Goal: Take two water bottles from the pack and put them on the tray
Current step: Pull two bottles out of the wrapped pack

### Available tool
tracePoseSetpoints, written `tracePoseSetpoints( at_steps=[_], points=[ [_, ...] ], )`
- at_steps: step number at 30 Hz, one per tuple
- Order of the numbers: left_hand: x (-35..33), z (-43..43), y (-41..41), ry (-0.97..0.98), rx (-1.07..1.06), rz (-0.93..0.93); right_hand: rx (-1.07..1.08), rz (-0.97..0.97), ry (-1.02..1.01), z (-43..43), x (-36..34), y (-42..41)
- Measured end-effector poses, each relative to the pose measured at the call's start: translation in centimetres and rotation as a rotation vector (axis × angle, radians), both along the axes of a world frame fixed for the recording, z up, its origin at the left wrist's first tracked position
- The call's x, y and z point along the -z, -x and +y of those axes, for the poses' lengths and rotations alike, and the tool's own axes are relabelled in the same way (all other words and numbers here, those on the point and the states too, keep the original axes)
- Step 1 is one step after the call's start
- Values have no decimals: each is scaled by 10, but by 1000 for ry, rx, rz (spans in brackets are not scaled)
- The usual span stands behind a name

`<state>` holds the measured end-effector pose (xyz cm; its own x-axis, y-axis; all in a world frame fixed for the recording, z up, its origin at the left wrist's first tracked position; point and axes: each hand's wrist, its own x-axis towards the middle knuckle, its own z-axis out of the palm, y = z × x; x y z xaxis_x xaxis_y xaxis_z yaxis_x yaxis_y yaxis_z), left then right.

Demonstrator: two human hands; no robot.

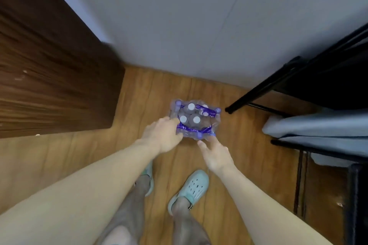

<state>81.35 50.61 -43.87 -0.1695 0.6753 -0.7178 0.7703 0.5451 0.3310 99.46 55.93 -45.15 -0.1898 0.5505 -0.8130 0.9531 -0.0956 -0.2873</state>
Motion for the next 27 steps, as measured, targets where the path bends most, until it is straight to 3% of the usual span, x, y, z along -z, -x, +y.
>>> tracePoseSetpoints(
  at_steps=[8,12,15,17,21,27],
  points=[
    [171,64,-33,14,19,128,-241,39,-288,48,168,23],
    [234,71,-41,86,222,383,-481,-87,-320,55,231,41],
    [258,75,-38,35,364,465,-483,-111,-394,61,254,43],
    [261,78,-34,15,422,469,-483,-116,-465,61,257,42],
    [231,75,-26,-37,310,439,-478,-78,-621,52,232,33],
    [118,62,-19,-287,242,473,-362,22,-695,44,106,25]
  ],
)
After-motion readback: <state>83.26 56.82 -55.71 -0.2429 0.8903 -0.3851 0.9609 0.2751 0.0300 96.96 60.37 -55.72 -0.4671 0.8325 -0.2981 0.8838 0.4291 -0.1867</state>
